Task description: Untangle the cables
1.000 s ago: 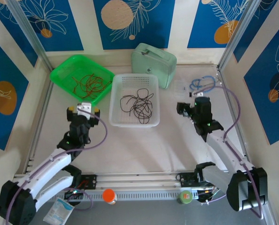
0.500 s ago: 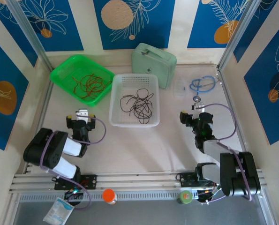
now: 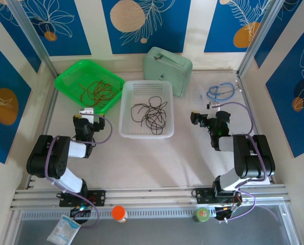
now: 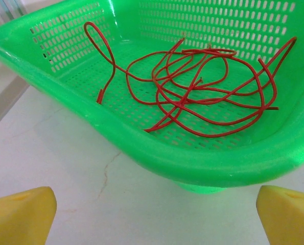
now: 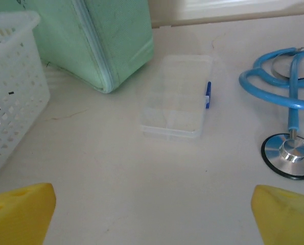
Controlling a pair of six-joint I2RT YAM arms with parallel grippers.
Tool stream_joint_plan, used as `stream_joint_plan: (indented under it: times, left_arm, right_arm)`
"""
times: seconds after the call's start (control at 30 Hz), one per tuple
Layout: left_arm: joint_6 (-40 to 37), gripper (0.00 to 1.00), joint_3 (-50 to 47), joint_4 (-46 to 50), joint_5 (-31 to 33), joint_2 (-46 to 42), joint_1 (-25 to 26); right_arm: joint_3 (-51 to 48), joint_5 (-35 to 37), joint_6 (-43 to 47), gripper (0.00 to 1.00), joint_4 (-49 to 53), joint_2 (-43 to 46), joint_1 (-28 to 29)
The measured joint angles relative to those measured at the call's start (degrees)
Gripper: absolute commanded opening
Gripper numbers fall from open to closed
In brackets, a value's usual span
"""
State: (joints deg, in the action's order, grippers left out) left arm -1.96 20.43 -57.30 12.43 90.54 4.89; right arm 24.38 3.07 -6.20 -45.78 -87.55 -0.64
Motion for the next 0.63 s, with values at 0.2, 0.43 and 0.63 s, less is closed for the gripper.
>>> stream_joint_plan:
  times: [0.2,0.43,0.63]
  left_arm:
    - [0.2,1.0,0.0,1.2,-0.5,0.0,0.0]
    - [0.2,1.0,0.0,1.9,-1.6,0.0,0.0]
    - [0.2,1.0,0.0,2.5,-2.3,0.0,0.0]
  right_arm:
    - [0.0,0.0,0.0,0.99,0.4,0.0,0.1]
    - [0.0,0.0,0.0,0.99,0.4,0.0,0.1]
    - [0.0,0.0,0.0,0.99,0.4,0.0,0.1]
